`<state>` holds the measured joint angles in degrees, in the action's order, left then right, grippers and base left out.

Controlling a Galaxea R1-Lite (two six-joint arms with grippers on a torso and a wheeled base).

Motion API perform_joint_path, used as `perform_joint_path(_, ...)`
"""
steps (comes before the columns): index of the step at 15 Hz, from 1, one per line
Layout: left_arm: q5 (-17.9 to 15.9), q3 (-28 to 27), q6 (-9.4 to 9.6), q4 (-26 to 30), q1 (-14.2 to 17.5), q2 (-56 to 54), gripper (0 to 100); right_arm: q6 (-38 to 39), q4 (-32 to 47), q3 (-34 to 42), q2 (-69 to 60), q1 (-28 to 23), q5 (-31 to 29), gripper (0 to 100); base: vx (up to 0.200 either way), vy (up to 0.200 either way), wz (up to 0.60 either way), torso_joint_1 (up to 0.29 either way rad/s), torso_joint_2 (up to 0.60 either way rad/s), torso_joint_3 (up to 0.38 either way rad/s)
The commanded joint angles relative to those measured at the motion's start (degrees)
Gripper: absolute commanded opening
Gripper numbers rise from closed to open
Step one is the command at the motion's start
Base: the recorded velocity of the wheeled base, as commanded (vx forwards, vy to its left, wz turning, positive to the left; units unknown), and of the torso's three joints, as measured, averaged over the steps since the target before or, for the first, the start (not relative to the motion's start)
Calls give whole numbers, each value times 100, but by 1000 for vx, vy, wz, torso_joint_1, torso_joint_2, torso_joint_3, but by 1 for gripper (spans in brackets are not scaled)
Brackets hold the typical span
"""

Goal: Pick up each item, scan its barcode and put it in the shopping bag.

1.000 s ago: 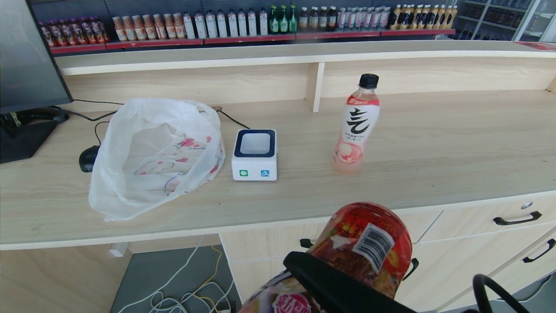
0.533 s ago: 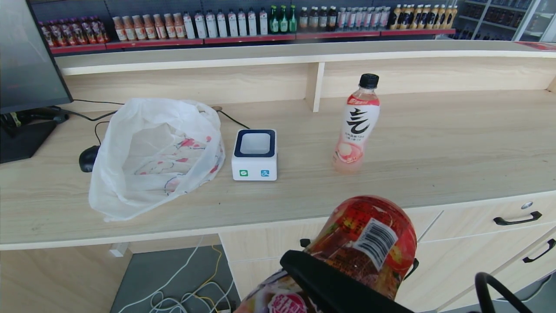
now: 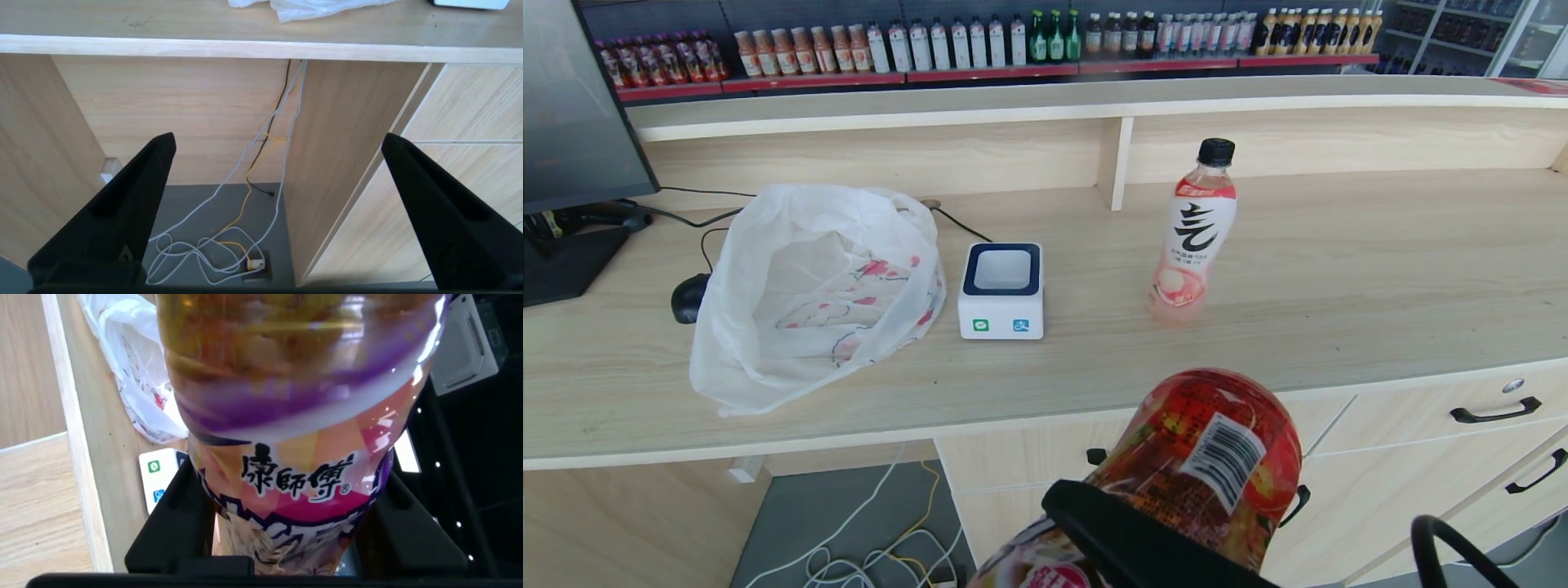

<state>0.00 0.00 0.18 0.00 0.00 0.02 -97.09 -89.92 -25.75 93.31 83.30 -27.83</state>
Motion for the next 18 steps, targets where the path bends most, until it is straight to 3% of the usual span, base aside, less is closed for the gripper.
perform_joint_path(1, 0, 0, -1, 0, 0, 6, 100, 14, -8, -1, 12, 2, 15, 0, 0, 0, 0, 0, 0, 0)
perform_joint_path(10, 0, 0, -1, 0, 0, 6, 100, 506, -8, -27, 12, -7, -21, 0, 0, 0, 0, 0, 0, 0)
perform_joint_path(18, 0, 0, -1, 0, 0, -2, 100, 3117, -8, -44, 30, -77, -319, 0, 0, 0, 0, 0, 0, 0)
